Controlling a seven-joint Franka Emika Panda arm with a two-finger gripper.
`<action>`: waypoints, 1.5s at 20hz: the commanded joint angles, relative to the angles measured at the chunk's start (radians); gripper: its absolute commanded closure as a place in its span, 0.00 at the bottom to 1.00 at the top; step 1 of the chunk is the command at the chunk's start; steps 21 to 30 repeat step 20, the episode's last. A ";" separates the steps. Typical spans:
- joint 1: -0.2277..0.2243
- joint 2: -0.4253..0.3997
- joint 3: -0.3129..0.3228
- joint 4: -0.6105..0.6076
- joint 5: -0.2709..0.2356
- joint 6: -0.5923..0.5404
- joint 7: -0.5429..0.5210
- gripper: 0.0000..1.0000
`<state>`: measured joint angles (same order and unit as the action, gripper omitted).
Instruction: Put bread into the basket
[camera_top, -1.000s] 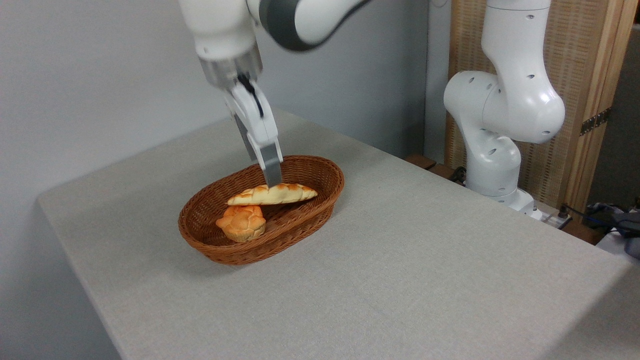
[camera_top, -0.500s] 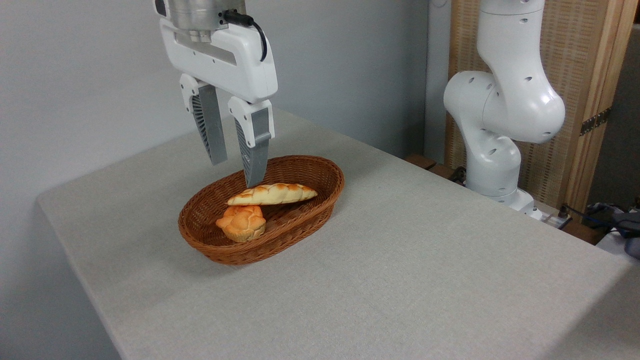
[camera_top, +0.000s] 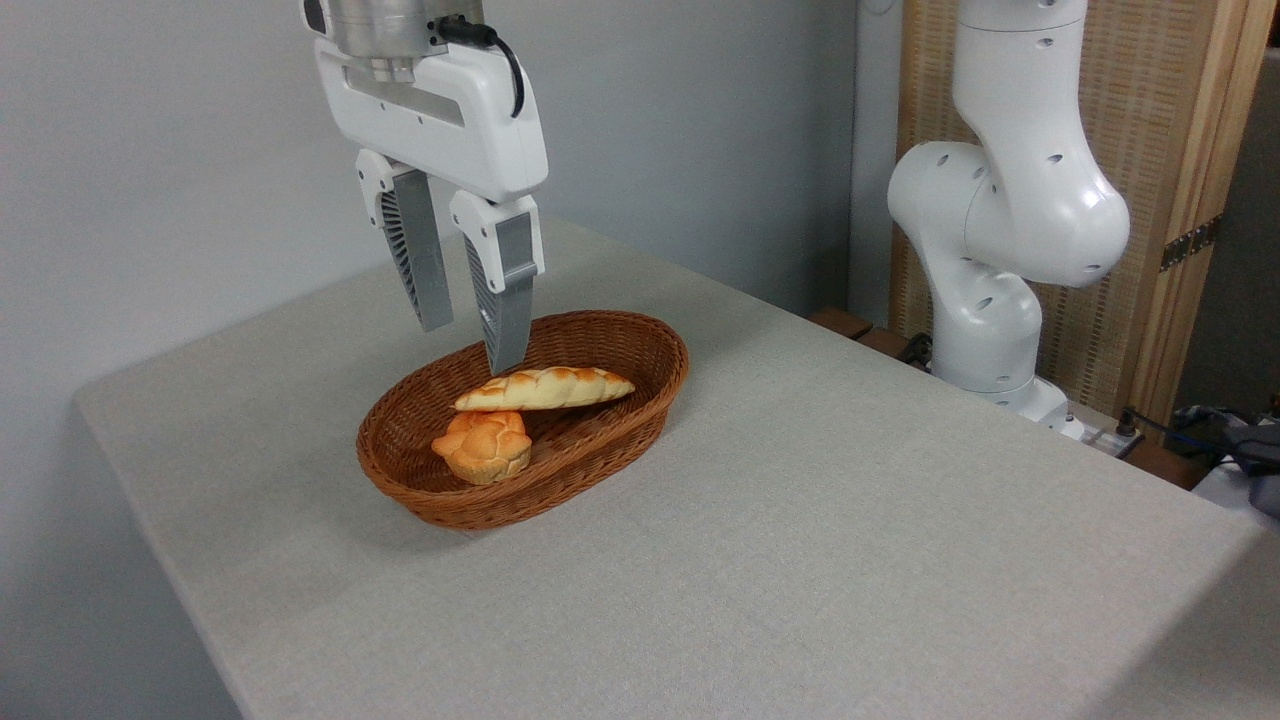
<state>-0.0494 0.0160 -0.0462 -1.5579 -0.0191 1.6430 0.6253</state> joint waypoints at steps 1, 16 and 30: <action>-0.007 -0.005 0.008 0.007 -0.009 -0.064 -0.018 0.00; -0.003 -0.014 0.011 0.007 -0.010 -0.081 -0.007 0.00; -0.003 -0.014 0.009 0.007 -0.009 -0.081 -0.009 0.00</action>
